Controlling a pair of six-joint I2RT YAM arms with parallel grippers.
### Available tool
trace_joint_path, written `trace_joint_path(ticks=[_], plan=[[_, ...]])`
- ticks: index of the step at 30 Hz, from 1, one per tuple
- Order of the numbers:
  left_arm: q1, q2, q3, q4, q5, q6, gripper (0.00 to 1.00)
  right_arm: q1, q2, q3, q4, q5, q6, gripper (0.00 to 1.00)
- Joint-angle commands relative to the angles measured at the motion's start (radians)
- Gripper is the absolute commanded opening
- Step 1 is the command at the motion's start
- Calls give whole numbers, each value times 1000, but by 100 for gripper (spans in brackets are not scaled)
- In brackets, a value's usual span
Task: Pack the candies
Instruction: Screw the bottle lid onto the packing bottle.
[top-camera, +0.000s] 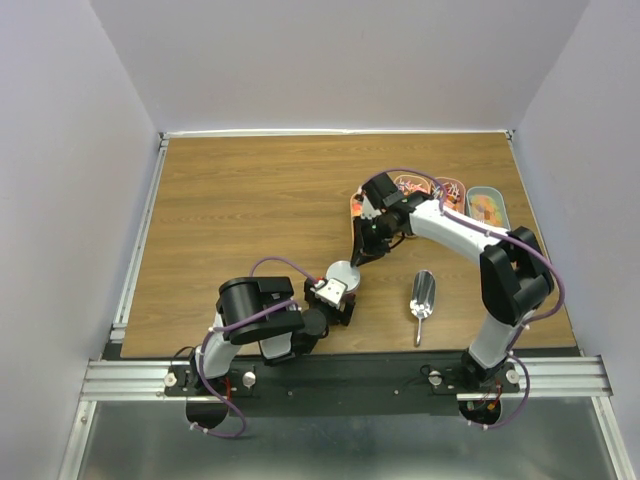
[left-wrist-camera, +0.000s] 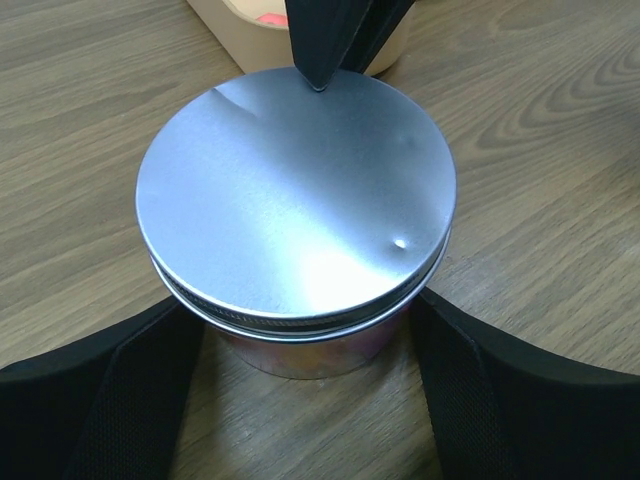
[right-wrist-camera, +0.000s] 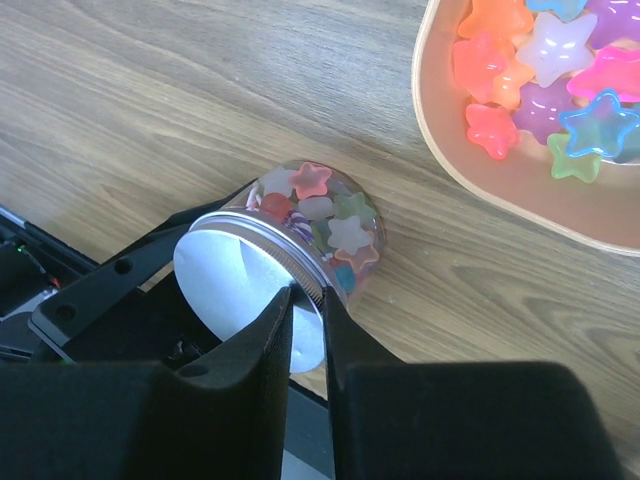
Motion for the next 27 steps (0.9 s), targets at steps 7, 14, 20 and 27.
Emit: trace_joint_path(ticks=[7,14,20,27], plan=[[21,76,-36,429,10,12,86,-3,-92,-113,-1,11,40,22],[20,79,-28,425,17,7,86,-1,-146,-160,0,6,79,22],[20,81,-30,428,22,4,86,0,-169,-159,-3,46,74,28],[21,87,-43,443,26,-14,86,-1,-103,-36,-7,70,33,41]])
